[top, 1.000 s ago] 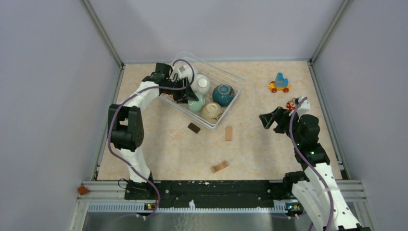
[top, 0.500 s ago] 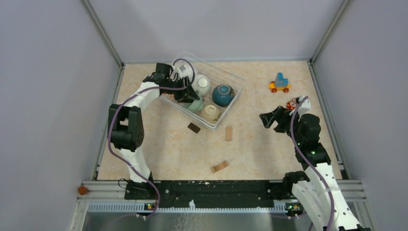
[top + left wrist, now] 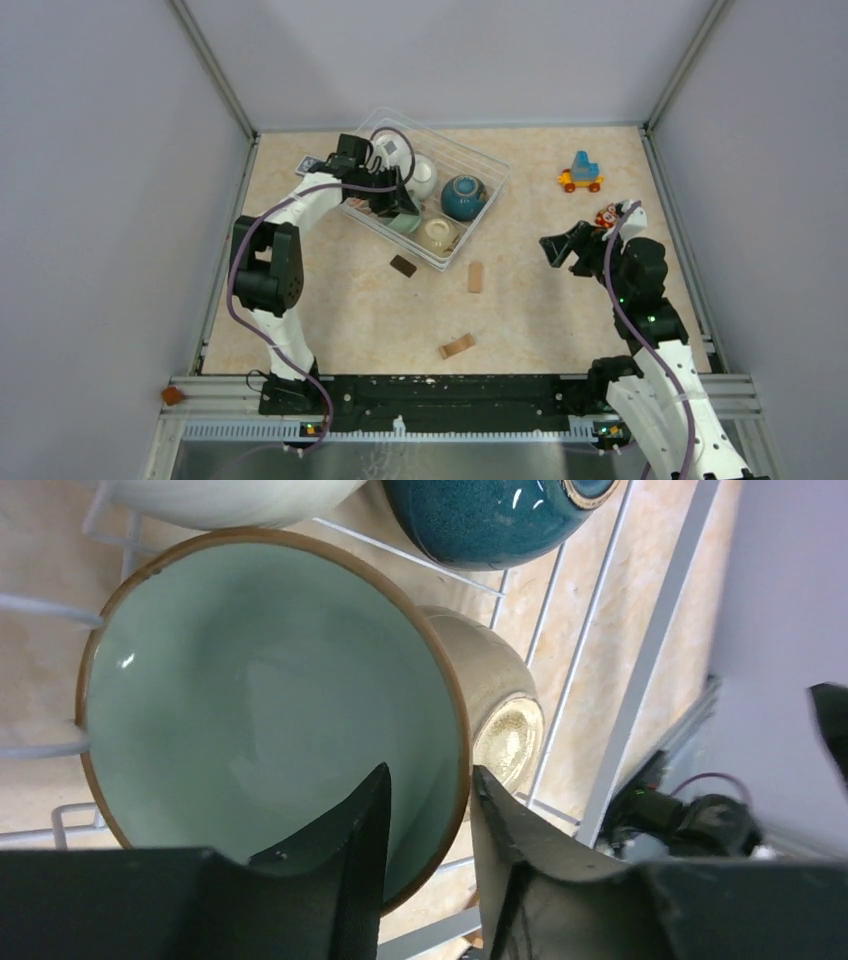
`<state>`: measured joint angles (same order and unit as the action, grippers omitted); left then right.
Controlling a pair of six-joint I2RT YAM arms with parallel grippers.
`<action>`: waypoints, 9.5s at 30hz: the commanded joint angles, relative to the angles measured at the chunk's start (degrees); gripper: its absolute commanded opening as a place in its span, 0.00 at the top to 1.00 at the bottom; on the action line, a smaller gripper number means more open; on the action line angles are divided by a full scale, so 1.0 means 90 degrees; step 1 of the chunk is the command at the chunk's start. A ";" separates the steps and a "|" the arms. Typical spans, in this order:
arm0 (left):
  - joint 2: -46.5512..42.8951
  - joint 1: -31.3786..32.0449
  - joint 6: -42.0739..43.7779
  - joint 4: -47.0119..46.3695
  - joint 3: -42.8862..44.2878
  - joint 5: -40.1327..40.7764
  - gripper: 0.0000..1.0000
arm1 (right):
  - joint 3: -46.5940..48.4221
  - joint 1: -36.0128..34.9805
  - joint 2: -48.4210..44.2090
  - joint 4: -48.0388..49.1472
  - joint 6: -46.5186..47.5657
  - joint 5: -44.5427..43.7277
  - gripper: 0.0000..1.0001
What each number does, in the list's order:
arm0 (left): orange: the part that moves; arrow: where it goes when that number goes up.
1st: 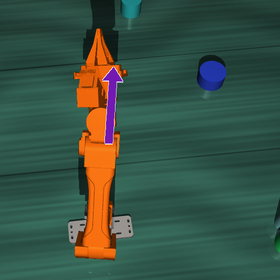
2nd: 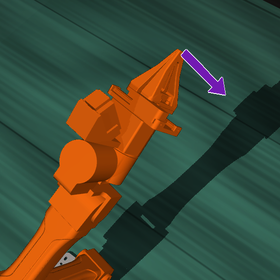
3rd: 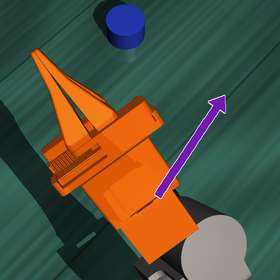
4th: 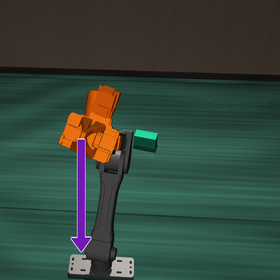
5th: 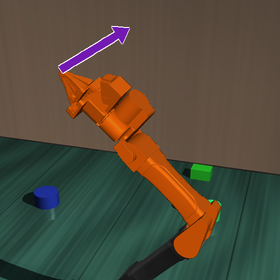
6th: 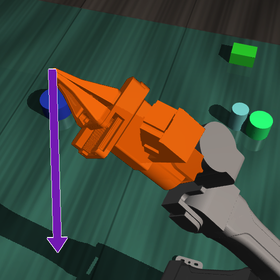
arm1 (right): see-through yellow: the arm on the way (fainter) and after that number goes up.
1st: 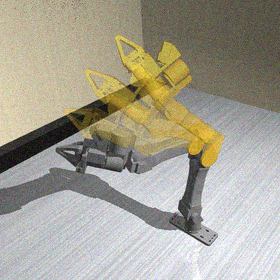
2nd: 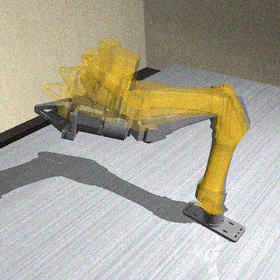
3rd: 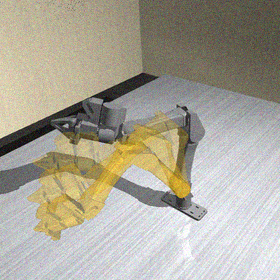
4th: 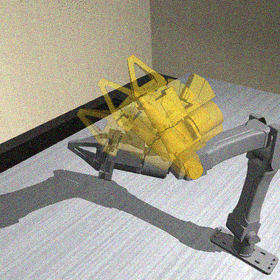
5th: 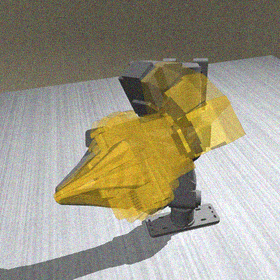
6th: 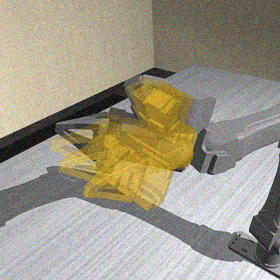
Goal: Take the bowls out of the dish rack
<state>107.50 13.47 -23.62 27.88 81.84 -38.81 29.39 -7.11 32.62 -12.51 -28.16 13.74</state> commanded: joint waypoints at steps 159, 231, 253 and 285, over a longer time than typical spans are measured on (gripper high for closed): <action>0.0288 0.0954 0.2732 -0.0215 0.1173 0.7751 0.01 | -0.0167 -0.1924 0.0616 0.0984 0.0013 -0.0695 0.16; 0.0994 0.0602 0.2466 0.0505 0.1782 0.7835 0.01 | -0.0294 -0.2139 0.0644 0.1211 0.0070 -0.0318 0.16; 0.0169 0.0602 0.2466 0.0214 0.1698 0.7829 0.42 | -0.0372 -0.2139 -0.0703 0.0375 -0.0274 -0.3275 0.16; -0.1522 0.0602 0.1696 0.0293 0.1876 0.4835 0.42 | -0.0301 -0.2143 0.0344 0.2168 0.0160 0.0289 0.21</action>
<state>98.28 19.16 -5.19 34.41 96.62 11.92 25.61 -25.87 31.11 -0.56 -24.64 10.39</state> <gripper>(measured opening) 0.751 0.803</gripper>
